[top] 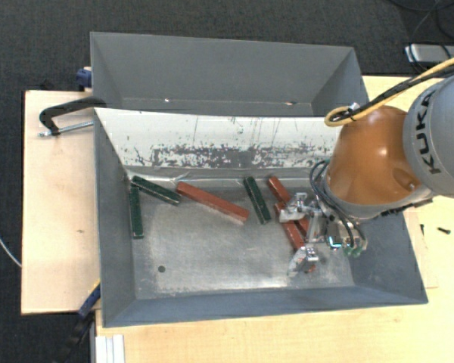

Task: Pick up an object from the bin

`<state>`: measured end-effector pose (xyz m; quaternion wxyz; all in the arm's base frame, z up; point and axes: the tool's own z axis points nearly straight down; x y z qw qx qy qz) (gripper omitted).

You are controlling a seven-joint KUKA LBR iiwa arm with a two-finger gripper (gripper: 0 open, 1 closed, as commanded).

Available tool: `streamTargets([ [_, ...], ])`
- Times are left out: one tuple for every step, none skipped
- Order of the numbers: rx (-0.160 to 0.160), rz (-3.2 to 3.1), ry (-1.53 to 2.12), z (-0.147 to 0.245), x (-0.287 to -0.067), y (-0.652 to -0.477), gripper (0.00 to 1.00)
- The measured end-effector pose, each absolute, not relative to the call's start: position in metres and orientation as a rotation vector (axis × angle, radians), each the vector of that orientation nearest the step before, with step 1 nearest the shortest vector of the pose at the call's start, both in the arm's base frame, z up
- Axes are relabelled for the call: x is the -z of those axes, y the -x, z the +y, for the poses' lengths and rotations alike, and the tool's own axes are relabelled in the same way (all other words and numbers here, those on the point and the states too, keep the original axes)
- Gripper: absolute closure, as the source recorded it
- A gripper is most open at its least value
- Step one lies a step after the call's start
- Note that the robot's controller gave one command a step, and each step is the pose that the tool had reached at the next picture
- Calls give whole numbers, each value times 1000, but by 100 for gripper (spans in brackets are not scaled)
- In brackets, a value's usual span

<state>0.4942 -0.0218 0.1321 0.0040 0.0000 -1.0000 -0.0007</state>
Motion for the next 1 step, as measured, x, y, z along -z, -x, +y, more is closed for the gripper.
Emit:
streamTargets([
  [1, -3142, -1, -22, -136, -496, 0],
])
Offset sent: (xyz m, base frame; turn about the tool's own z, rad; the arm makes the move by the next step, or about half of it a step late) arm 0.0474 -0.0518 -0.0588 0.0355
